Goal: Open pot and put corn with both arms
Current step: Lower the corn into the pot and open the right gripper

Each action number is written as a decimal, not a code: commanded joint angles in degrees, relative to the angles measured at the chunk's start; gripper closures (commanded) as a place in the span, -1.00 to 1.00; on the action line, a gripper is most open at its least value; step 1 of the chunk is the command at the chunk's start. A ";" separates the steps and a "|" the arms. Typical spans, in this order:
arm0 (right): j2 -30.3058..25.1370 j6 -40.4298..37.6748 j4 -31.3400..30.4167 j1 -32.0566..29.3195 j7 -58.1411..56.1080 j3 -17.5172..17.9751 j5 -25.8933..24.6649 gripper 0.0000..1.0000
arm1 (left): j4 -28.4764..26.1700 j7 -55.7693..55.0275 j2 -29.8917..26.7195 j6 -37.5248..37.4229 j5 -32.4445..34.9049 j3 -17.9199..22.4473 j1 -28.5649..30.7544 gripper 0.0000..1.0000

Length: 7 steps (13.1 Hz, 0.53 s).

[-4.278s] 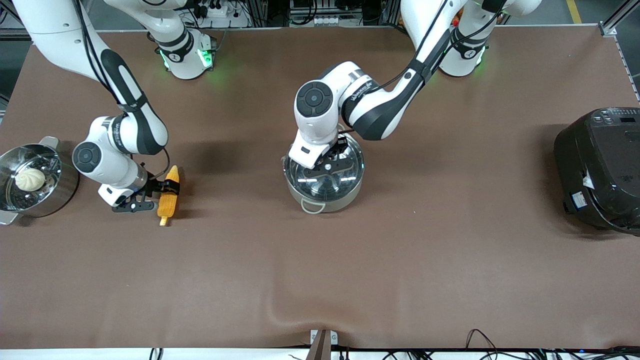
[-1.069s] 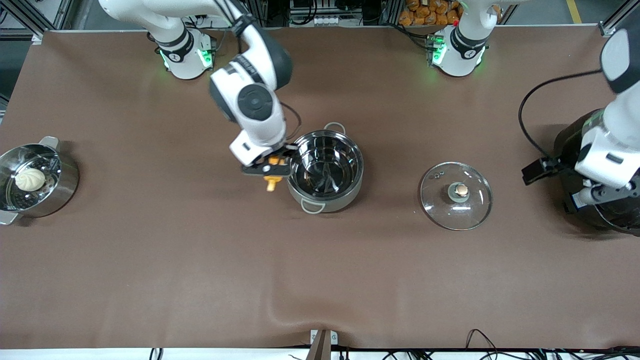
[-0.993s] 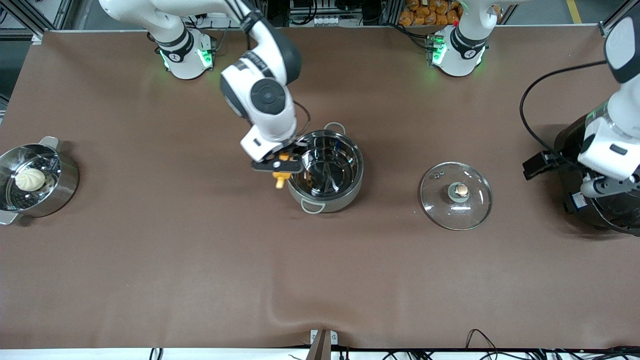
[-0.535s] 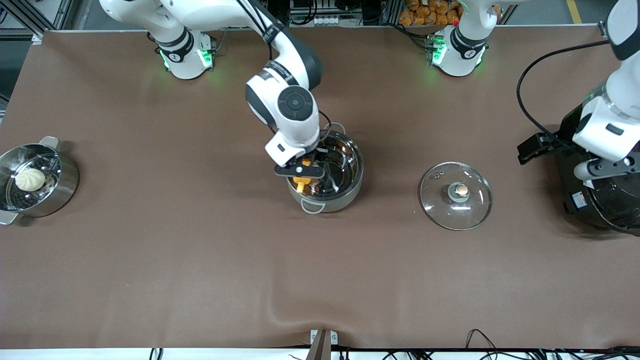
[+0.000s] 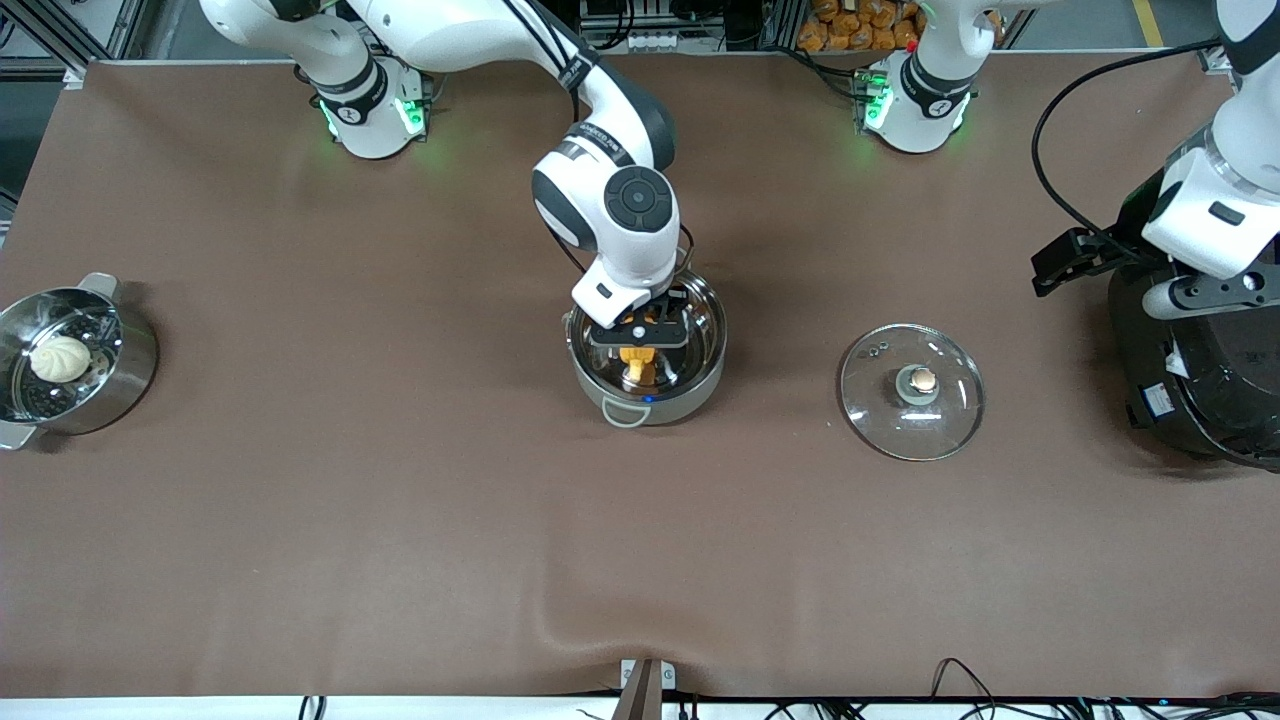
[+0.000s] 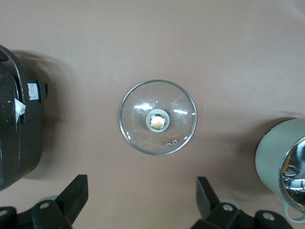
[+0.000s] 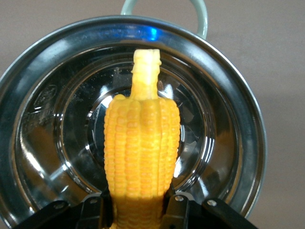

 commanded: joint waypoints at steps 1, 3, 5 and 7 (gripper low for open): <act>1.36 -0.10 1.98 0.62 -1.35 -0.68 -2.09 1.00 | -1.14 1.75 -0.92 1.04 -1.14 0.06 0.31 -1.00; 1.79 -0.10 1.98 0.62 -1.36 -0.68 -2.18 1.00 | -1.14 1.75 -0.65 1.74 -1.14 -0.21 0.23 -1.00; 2.06 0.42 1.98 0.71 -1.27 -0.68 -2.18 1.00 | -1.14 1.75 -0.56 1.92 -1.14 -0.29 0.40 -1.00; 2.15 0.52 1.98 0.89 -1.01 -0.68 -2.18 0.94 | -1.14 1.75 -0.65 1.92 -1.14 -0.30 0.31 -1.00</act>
